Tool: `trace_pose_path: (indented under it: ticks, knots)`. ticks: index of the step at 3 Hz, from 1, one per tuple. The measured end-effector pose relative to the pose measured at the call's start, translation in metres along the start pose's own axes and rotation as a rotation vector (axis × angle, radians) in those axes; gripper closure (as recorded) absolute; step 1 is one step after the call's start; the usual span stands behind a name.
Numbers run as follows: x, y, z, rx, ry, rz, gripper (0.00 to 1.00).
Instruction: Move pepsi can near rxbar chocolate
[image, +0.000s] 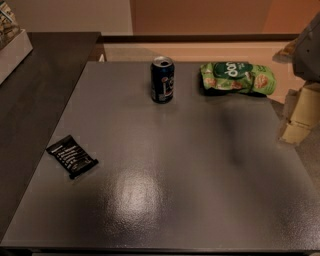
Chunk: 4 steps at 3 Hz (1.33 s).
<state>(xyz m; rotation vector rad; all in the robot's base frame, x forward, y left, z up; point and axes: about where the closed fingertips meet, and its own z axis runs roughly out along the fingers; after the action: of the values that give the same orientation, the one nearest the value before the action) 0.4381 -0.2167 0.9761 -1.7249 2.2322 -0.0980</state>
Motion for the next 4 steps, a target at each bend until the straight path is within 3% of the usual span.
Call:
trace_pose_path:
  ticks: [2,4]
  knots:
    - [-0.007,-0.003,0.000,0.003,-0.033,-0.006,0.00]
    - [-0.057,-0.032,0.028,0.004,-0.187,-0.022,0.00]
